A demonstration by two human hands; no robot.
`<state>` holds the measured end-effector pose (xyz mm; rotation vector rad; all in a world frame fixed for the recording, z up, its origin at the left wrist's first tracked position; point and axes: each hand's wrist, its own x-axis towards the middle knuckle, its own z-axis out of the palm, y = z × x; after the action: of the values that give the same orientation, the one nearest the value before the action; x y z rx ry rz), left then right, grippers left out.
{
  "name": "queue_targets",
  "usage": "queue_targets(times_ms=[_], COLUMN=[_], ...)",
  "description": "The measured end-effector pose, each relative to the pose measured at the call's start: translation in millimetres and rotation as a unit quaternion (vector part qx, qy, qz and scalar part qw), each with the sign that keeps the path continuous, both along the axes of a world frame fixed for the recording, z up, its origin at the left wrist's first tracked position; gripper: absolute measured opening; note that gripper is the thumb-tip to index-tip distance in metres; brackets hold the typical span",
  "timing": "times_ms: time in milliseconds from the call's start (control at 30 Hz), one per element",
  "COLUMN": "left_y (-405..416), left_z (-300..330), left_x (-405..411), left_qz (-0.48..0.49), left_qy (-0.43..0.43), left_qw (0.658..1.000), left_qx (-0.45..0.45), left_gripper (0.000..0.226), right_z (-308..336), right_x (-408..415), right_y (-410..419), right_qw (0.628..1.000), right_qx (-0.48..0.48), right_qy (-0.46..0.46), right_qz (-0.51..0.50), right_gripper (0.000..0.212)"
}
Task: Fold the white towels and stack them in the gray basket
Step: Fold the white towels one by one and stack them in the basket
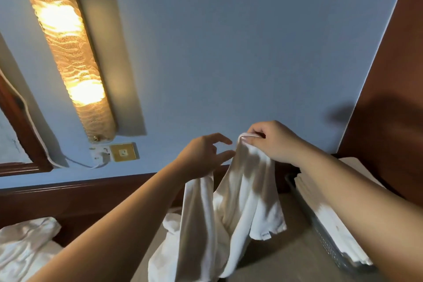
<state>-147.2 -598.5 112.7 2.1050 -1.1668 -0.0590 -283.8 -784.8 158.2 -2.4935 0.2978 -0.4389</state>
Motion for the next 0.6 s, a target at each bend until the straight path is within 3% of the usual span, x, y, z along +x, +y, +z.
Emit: queue_targets(times_ms=[333,500,600], left_y=[-45,-65,-71], left_z=[-8,-20,-27], left_x=[-40,-56,-60], left_qz=[-0.046,0.046,0.084], left_qy=[-0.053,-0.158,-0.233], left_qw=[0.998,0.986,0.969], left_qx=[-0.001,-0.02,-0.015], left_gripper=[0.031,0.024,0.029], right_z=[-23,-38,-45], right_x=[-44,-49,-50], right_y=[-30,-51,-60], right_qw=[0.996,0.995,0.997], right_qx=[0.078,0.08,0.066], right_qy=[-0.045,-0.056,-0.041], right_qz=[0.012,-0.022,-0.023], right_gripper=[0.025,0.031,0.021])
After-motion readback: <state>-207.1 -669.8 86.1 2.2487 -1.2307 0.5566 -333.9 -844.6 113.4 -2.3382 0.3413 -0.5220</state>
